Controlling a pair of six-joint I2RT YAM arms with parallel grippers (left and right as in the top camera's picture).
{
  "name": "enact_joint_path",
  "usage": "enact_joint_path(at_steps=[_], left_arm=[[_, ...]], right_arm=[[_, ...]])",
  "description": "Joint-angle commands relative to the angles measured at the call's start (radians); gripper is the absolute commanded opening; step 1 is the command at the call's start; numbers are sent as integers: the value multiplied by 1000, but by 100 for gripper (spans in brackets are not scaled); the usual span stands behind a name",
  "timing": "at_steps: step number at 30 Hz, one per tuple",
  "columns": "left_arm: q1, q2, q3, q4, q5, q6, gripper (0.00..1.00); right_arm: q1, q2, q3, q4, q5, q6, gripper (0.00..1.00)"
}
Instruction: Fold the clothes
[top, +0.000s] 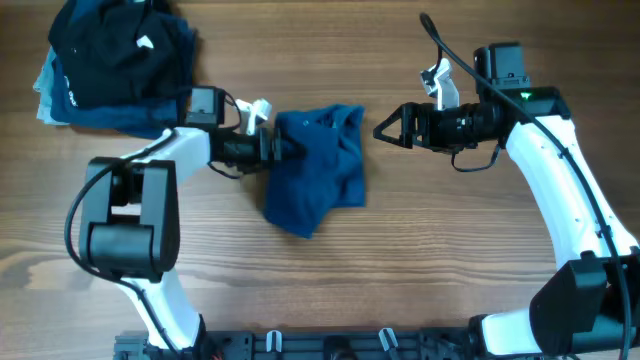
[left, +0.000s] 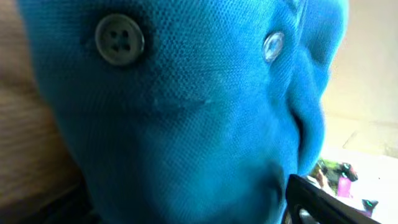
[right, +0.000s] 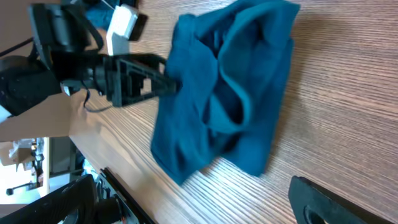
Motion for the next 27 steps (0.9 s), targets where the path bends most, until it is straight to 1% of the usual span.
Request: enact_joint_path(at_steps=[1, 2, 4, 8, 9, 10, 12, 16, 20, 21, 22, 23, 24, 25, 26, 27], left_arm=[[-38, 41, -20, -36, 43, 5, 88], [-42, 41, -20, -23, 12, -4, 90], [-40, 41, -20, 19, -83, -67, 91], [-39, 41, -20, 37, -172, -80, 93], [-37, 41, -20, 37, -270, -116, 93], [-30, 41, -20, 38, -339, -143, 93], [-11, 41, -20, 43, -344, -145, 94], [6, 41, -20, 44, -341, -132, 93], [-44, 45, -21, 47, -341, -130, 78], [-64, 45, -20, 56, -341, -130, 77], [-79, 45, -20, 66, -340, -130, 77], [-90, 45, -20, 74, -340, -130, 77], [-101, 45, -20, 81, -340, -130, 77], [-109, 45, -20, 83, -336, -130, 78], [-114, 45, -20, 83, -331, -134, 82], [-116, 45, -21, 83, -322, -134, 83]], right_arm=[[2, 15, 3, 1, 13, -23, 99], [2, 15, 3, 3, 13, -24, 99], [2, 15, 3, 3, 13, -24, 100], [2, 15, 3, 10, 38, -24, 100], [2, 15, 3, 9, 66, -24, 100], [2, 15, 3, 8, 85, -24, 100], [2, 15, 3, 10, 109, -23, 100], [2, 15, 3, 44, 134, 10, 99], [2, 15, 3, 90, 155, 75, 99], [2, 15, 3, 90, 190, 96, 98], [2, 15, 3, 90, 249, 114, 89], [2, 15, 3, 89, 332, 139, 76], [2, 18, 3, 89, 416, 172, 51], [2, 25, 3, 93, 470, 196, 21], [3, 38, 3, 103, 473, 196, 4], [4, 57, 3, 114, 468, 196, 4]])
